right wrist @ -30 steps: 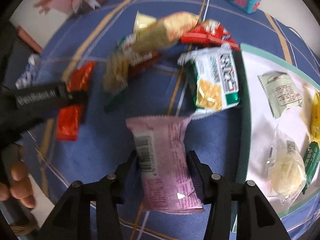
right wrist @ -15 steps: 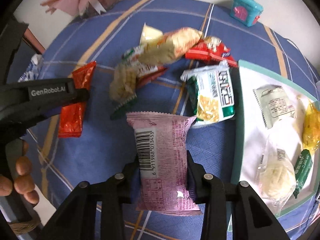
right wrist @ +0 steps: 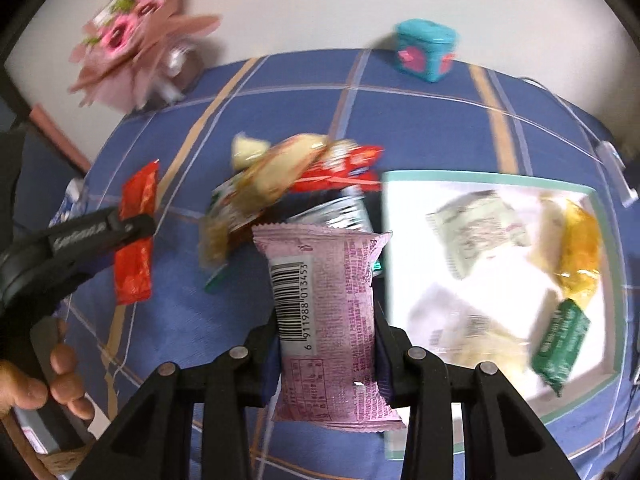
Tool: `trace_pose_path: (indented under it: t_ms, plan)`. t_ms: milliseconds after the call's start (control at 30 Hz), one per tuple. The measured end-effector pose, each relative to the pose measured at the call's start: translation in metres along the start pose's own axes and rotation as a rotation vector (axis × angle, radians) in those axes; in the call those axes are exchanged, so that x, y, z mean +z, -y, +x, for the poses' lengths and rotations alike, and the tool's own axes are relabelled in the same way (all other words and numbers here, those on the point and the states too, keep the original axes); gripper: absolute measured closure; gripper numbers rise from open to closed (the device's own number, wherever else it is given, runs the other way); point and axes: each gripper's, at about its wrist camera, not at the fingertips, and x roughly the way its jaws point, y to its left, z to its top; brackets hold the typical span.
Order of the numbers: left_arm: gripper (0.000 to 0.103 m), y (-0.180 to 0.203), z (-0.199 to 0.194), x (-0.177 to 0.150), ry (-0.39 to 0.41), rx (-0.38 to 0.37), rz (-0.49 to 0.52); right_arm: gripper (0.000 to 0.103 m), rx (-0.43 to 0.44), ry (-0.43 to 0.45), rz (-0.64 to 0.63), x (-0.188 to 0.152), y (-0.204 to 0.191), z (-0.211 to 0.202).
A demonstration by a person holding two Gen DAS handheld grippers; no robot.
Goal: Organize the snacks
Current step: 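Carry the red packet with the left tool while the right carries the pink bag over the tray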
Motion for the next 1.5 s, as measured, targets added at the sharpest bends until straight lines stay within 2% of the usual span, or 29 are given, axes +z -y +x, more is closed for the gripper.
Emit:
trace_pose_path:
  t_ms: [367,567,667,1067,1400,1500]
  plan:
    - [0.056,0.072,-0.001,-0.027,-0.003,-0.041,0.143,0.063,-0.062,0.06,0.203,0.006,0.112,-0.032]
    - [0.056,0.117,-0.002,-0.046,-0.003,-0.041,0.259,0.063,-0.105,0.063,0.27,0.005,0.149,-0.032]
    - [0.056,0.136,-0.001,-0.054,-0.001,-0.046,0.311,0.063,-0.099,0.066,0.312,-0.001,0.17,-0.036]
    - [0.056,0.207,0.02,-0.078,-0.011,-0.048,0.497,0.063,-0.066,0.061,0.353,0.009,0.19,-0.019]
    - [0.056,0.222,0.056,-0.073,-0.084,-0.057,0.499,0.063,-0.061,0.022,0.364,0.021,0.199,0.006]
    - [0.053,0.22,0.058,-0.071,-0.097,-0.073,0.48,0.059,-0.06,0.02,0.365,0.023,0.2,0.009]
